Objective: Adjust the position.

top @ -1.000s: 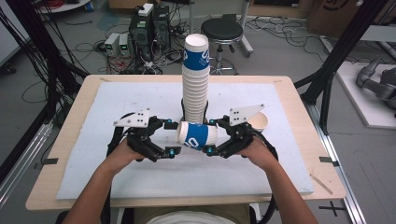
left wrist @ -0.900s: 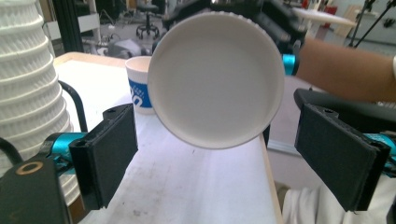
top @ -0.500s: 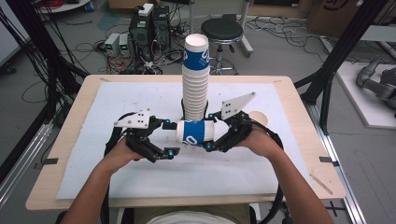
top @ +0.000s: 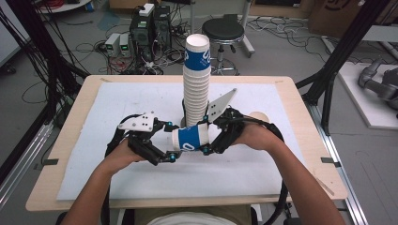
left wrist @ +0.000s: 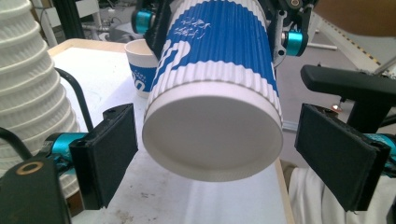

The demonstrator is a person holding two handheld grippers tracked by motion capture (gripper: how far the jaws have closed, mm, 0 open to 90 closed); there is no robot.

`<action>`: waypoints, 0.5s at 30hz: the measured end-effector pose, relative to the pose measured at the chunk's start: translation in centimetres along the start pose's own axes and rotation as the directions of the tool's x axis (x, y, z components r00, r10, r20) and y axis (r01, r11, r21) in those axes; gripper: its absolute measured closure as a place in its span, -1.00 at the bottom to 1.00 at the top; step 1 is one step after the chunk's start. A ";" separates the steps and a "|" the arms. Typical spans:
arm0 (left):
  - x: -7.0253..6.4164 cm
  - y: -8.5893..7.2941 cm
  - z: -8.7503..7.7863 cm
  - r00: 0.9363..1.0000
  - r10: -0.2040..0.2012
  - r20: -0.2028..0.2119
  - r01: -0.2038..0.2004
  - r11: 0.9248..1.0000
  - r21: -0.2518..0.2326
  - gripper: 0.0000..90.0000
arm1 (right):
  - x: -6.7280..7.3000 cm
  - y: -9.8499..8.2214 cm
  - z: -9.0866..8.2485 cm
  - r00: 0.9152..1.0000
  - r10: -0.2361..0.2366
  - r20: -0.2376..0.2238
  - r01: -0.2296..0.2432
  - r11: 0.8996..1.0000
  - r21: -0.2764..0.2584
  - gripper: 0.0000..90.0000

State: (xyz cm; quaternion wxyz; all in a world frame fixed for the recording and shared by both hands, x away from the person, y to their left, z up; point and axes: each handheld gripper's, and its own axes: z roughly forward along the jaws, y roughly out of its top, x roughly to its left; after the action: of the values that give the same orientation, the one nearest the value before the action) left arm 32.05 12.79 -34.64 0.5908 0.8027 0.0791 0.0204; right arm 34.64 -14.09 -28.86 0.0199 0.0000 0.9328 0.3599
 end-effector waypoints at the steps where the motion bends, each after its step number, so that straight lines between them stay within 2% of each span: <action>1: 0.0 0.0 0.1 1.000 0.003 0.002 -0.003 1.000 0.004 -0.71 | 0.0 0.1 0.1 1.000 -0.010 -0.002 0.010 1.000 0.010 -0.55; 8: -0.2 0.0 0.6 1.000 0.010 0.020 -0.011 0.999 0.037 -0.71 | 0.4 0.5 1.2 0.999 -0.034 -0.030 0.035 0.998 0.057 -0.56; 10: -0.3 0.0 0.8 0.999 0.012 0.032 -0.013 0.999 0.051 -0.70 | 0.6 0.8 1.5 0.998 -0.047 -0.033 0.050 0.995 0.084 -0.56; 15: -0.4 -0.2 1.2 0.999 0.004 0.050 -0.008 0.997 0.078 -0.70 | 1.0 1.4 2.1 0.996 -0.075 -0.055 0.081 0.990 0.115 -0.56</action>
State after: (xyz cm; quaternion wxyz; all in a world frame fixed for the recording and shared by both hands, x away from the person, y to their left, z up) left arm 31.84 11.63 -35.19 0.5605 0.8257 0.0630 -0.0009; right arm 33.73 -11.62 -29.46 0.0103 -0.0444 0.9518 0.3034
